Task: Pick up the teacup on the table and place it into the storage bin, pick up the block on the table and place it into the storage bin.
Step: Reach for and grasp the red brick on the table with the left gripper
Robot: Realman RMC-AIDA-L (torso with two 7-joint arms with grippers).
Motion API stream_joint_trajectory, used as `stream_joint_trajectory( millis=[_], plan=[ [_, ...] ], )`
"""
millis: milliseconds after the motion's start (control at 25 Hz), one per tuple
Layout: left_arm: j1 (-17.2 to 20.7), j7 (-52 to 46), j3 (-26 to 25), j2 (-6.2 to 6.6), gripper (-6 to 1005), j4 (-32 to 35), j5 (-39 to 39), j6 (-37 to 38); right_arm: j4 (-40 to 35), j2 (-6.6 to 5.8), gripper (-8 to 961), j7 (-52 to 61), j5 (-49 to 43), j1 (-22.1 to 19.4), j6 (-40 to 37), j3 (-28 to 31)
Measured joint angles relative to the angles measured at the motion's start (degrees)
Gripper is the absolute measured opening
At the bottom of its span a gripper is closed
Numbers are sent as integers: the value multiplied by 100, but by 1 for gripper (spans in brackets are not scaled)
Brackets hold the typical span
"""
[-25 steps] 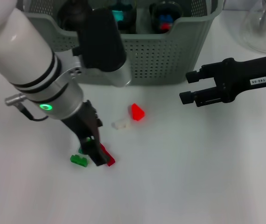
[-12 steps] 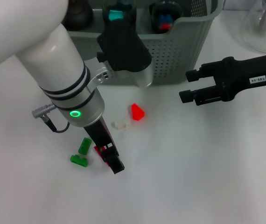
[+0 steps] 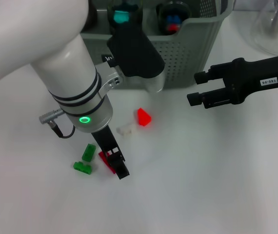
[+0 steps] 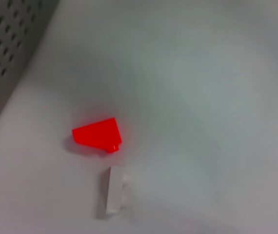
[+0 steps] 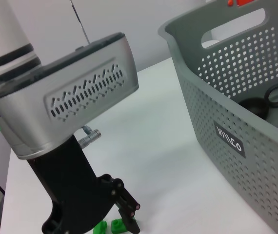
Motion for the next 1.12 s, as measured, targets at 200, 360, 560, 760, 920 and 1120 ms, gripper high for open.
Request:
stream_joint_trajectory(
  millis=[200, 360, 560, 760, 920, 1120],
  plan=[
    [-12, -138, 136, -2, 896, -104, 12, -112, 9, 1, 779, 0, 0, 1, 2, 0],
    [-24, -243, 172, -2, 896, -116, 28, -130, 11, 8, 779, 0, 0, 1, 8, -11],
    [-32, -316, 177, -2, 897, -177, 127, -205, 11, 9, 779, -4, 0, 1, 15, -6],
    [-40, -338, 182, -3, 897, -268, 140, -260, 11, 9, 779, -18, 3, -4, 16, -2],
    [-41, -338, 195, -2, 897, -290, 140, -272, 11, 9, 779, -20, 3, -6, 16, 0],
    [-48, -341, 195, -2, 897, -395, 140, -288, 11, 9, 779, -22, 3, -8, 15, 0]
  ],
)
